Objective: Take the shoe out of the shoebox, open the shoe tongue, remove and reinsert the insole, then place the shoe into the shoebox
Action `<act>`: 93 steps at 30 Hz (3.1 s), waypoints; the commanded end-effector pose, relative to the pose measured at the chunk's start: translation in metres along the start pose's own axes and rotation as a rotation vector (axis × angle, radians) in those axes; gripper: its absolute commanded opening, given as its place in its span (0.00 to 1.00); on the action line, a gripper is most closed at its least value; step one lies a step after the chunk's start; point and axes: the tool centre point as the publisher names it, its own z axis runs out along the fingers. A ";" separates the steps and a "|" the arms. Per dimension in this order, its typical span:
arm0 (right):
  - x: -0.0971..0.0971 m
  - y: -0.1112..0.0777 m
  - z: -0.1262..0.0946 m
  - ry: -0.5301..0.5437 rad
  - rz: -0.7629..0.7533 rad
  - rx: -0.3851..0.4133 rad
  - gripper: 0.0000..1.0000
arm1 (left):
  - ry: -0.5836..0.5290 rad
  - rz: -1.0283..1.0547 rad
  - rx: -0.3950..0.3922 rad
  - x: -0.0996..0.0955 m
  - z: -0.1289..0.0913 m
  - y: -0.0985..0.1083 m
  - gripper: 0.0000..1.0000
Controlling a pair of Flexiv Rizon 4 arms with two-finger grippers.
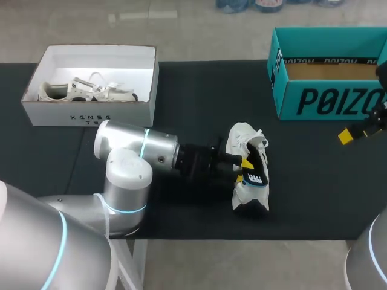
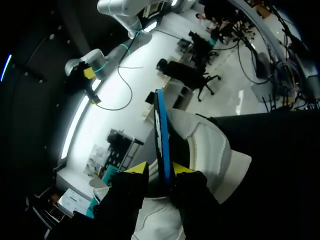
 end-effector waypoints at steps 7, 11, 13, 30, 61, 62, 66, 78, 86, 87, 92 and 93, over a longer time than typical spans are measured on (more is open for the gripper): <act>0.000 0.000 0.001 -0.001 0.001 0.002 1.00 | -0.031 0.010 -0.024 -0.001 -0.015 -0.037 0.09; 0.000 0.000 0.001 -0.001 0.001 0.002 1.00 | -0.032 0.007 -0.016 0.001 -0.014 -0.046 0.00; 0.000 0.000 0.001 -0.001 0.001 0.002 1.00 | -0.027 0.005 -0.007 0.002 -0.011 -0.050 0.00; 0.000 0.000 0.001 -0.001 0.001 0.002 1.00 | 0.015 0.041 -0.013 0.000 -0.010 -0.008 0.00; 0.000 0.000 0.001 -0.001 0.001 0.002 1.00 | 0.024 0.030 -0.019 -0.003 -0.022 -0.032 0.25; 0.000 0.000 0.001 -0.001 0.001 0.002 1.00 | 0.025 0.027 -0.013 -0.002 -0.020 -0.033 0.24; 0.000 0.000 0.001 -0.001 0.001 0.002 1.00 | 0.029 0.015 0.007 0.004 -0.010 -0.036 0.24; 0.000 0.000 0.001 -0.001 0.001 0.002 1.00 | 0.015 0.010 0.013 0.001 -0.003 -0.025 0.05; 0.000 0.000 0.001 -0.001 0.001 0.002 1.00 | 0.021 0.016 0.024 -0.001 0.000 -0.021 0.00; 0.000 0.000 0.001 -0.001 0.001 0.002 1.00 | 0.023 0.015 0.030 -0.001 0.002 -0.022 0.00; 0.000 0.000 0.001 -0.001 0.001 0.002 1.00 | 0.029 0.019 0.053 0.000 0.010 -0.019 0.00; 0.000 0.000 0.001 -0.001 0.001 0.002 1.00 | 0.035 0.021 0.053 0.002 0.010 -0.016 0.00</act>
